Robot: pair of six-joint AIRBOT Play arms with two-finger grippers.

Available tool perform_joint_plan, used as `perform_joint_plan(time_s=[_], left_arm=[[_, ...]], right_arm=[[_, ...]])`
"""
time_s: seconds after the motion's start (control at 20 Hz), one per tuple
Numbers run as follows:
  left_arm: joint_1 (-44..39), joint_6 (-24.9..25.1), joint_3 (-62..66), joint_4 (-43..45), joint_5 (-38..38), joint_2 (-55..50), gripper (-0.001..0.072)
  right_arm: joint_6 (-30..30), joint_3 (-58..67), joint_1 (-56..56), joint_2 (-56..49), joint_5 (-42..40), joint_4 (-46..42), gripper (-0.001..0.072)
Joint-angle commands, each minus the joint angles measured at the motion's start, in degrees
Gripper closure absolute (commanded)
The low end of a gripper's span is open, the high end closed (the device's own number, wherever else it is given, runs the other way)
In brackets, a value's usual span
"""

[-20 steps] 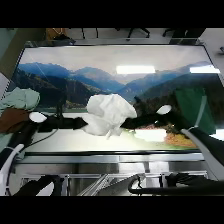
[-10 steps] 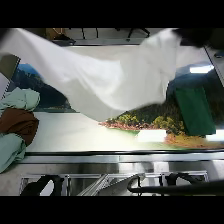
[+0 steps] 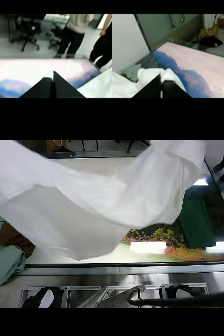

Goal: Fold the shirts.

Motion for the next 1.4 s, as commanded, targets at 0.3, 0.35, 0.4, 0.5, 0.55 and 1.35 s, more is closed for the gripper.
perform_joint_plan(time_s=[0.3, 0.35, 0.4, 0.5, 0.55, 1.35], left_arm=[[-11.6, 20.2, -54.1, -0.2, 30.4, -13.9, 0.0695], [-12.9, 20.2, -54.5, -0.2, 33.2, -17.9, 0.0678], [-13.7, 20.2, -54.1, -0.3, 34.6, -21.8, 0.0442], [-13.6, 19.9, -50.6, -0.3, 31.2, -27.6, 0.0016], [-12.8, 19.6, -47.7, -0.3, 26.1, -29.6, 0.0016], [-17.8, 10.8, -84.4, 5.6, 13.0, -6.1, 0.0017]], right_arm=[[-10.5, -41.3, 5.2, -16.7, -10.8, -2.1, 0.0696], [-11.5, -42.7, 5.2, -20.1, -12.5, -2.1, 0.0695], [-12.3, -42.8, 5.2, -23.8, -13.1, -1.9, 0.0692], [-14.1, -42.0, 4.7, -28.2, -13.3, -1.7, 0.0585], [-14.5, -41.2, 4.0, -28.8, -13.1, -1.7, 0.0354], [-8.8, -56.0, 1.2, -19.0, 7.0, -14.3, 0.0190]])
